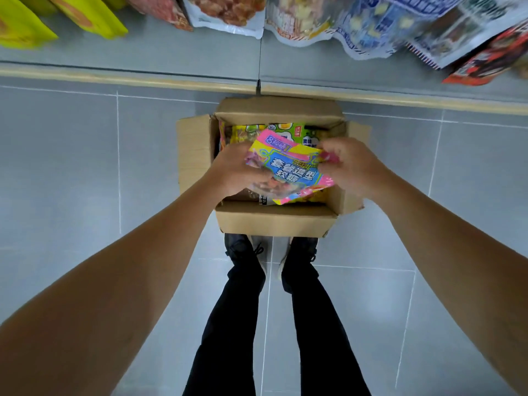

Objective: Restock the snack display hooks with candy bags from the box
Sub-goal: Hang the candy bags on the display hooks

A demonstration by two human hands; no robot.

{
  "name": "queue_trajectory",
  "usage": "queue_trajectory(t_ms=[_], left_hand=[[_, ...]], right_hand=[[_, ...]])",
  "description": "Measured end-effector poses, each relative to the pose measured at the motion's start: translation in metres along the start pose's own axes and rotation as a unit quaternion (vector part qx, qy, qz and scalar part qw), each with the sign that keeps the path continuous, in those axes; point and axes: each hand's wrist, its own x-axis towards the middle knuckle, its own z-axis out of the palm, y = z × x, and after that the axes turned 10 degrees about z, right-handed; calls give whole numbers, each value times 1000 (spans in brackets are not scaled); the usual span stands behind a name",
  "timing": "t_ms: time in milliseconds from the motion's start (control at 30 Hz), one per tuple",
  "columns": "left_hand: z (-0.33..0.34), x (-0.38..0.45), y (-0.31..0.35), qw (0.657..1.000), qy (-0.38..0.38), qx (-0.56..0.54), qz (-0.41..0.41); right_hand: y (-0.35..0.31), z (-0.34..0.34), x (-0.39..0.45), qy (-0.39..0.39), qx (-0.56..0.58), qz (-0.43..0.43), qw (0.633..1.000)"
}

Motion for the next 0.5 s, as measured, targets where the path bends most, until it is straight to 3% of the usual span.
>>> queue_trajectory(t_ms=[100, 200, 333, 500], left_hand=[[-11, -33, 27, 994, 41, -104, -7], [-20, -69, 55, 976, 77, -203, -21], [-35, -115, 101, 940, 80, -328, -51], [-44, -155, 161, 923, 92, -370, -52]], right_hand=[[-21, -18, -34, 102, 241, 25, 965], [-41, -28, -71, 73, 412, 50, 907], [-65, -33, -126, -4, 390, 55, 919], [-96, -43, -198, 25, 395, 46, 917]])
